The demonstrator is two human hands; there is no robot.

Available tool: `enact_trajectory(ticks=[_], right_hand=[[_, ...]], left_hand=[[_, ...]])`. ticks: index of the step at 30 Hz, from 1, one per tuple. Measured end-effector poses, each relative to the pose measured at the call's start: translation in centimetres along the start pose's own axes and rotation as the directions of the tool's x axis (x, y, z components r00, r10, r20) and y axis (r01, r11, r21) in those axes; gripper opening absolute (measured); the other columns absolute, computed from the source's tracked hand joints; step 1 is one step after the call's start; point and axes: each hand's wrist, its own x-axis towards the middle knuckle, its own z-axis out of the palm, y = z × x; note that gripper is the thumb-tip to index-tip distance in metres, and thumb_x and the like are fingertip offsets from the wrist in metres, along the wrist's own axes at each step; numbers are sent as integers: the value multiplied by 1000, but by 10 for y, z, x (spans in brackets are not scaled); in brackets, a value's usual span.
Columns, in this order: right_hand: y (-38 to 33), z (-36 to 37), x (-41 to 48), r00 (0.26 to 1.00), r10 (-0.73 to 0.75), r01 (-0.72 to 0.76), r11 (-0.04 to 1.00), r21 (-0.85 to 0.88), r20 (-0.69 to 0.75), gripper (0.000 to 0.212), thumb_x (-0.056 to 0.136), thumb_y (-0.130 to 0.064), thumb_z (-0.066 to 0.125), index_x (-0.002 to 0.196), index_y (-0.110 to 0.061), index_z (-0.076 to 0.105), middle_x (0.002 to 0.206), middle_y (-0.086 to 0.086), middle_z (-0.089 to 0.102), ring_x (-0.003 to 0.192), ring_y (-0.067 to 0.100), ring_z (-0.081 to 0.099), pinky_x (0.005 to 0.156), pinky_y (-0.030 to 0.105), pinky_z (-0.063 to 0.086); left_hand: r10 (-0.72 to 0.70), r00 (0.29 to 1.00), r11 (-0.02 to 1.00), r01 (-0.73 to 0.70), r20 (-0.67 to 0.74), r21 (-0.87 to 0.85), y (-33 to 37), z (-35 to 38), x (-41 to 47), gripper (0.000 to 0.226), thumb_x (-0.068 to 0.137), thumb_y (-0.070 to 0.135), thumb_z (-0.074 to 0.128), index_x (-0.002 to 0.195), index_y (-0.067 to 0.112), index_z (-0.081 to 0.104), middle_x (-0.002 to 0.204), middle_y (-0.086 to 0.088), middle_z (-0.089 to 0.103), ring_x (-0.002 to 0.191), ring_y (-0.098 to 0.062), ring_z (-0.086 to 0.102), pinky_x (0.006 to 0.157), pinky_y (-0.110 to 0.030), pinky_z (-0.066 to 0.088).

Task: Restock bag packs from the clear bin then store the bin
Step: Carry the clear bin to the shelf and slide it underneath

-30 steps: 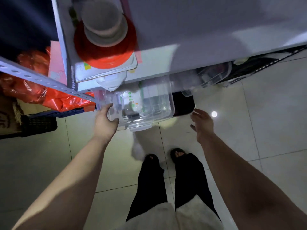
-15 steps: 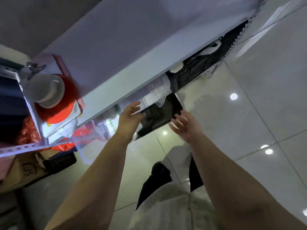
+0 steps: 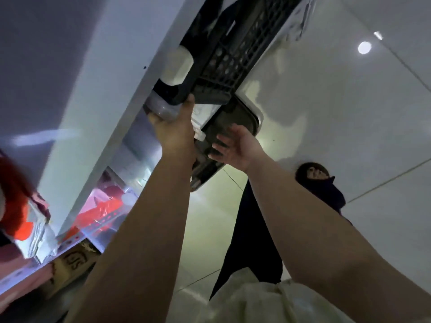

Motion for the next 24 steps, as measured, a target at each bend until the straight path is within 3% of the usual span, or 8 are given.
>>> enact_trajectory(ticks=[3,5,7,10,12,15,20,24], right_hand=[[11,-5,39,998,49,-46,997,55,-50,45,94,-30,49,136,-15,42,148,19,35,134,41,33,100,61,37],[19,-4,60,994,76,-71,995,63,-76,40,94,-31,51,131,-18,46,146,14,37,133,41,32,100,63,35],[28,-1,78,990,114,-112,993,26,-81,30,92,-33,54,120,-22,52,140,11,42,132,42,33,97,65,35],[45,4,98,979,174,-182,981,-68,-106,25,89,-35,59,110,-21,57,131,10,48,135,41,29,102,67,31],[55,0,109,977,174,-189,973,-131,-121,43,87,-37,61,124,-17,53,132,10,52,131,38,37,100,64,36],[64,-11,121,989,131,-138,984,-112,-72,30,91,-34,55,111,-12,63,106,14,69,98,33,66,85,54,52],[71,-34,135,994,91,-96,991,-94,-62,25,92,-18,53,111,-4,60,108,21,68,101,34,66,82,53,54],[75,-39,141,994,99,-103,990,-96,-37,25,80,-22,72,100,-7,71,94,16,70,86,35,69,79,47,55]], left_hand=[[104,990,991,-95,-94,93,-15,-13,1,81,76,31,74,144,27,29,129,0,57,114,-21,58,101,-41,46],[98,990,995,-98,-98,0,-26,-36,0,69,80,17,67,140,29,36,131,-2,59,116,-23,59,98,-42,50],[90,996,987,-93,-24,-128,-38,-61,-4,69,83,4,63,137,41,40,127,2,61,113,-22,61,93,-44,52],[142,986,983,-131,86,-126,-61,-89,-12,73,87,-6,54,137,46,40,124,14,63,112,-15,63,98,-53,46],[111,986,978,-86,128,-189,-74,-101,-14,76,83,-5,47,134,51,42,132,1,59,115,-22,61,103,-55,41],[96,982,971,-56,163,-234,-85,-113,-12,76,76,-1,45,130,54,45,137,-9,55,119,-28,59,105,-55,39],[95,976,961,-38,196,-273,-99,-122,-8,79,73,-4,44,127,54,47,138,-10,54,120,-30,57,105,-53,39],[112,963,957,-39,243,-289,-112,-134,-9,79,70,3,56,130,54,45,139,-12,52,122,-31,56,104,-51,40]])
